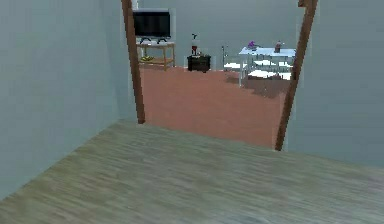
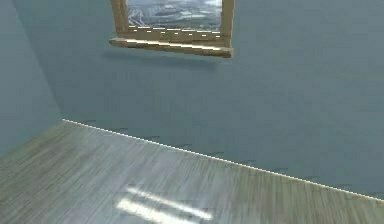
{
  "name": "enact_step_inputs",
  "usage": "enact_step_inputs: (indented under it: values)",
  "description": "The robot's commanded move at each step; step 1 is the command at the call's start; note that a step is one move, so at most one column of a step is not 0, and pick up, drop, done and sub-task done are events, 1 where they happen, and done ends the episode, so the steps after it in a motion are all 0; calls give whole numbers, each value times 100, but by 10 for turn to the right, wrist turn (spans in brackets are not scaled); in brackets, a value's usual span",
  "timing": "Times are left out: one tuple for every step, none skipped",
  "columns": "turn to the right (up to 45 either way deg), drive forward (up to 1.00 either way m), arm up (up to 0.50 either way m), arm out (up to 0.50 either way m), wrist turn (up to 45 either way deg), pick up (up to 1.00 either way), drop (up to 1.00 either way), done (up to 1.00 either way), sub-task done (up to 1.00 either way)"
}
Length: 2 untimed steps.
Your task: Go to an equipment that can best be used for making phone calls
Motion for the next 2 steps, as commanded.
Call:
enact_step_inputs:
  values:
    - [0, 100, 0, 0, 0, 0, 0, 0, 0]
    - [0, 100, 0, 0, 0, 0, 0, 0, 0]
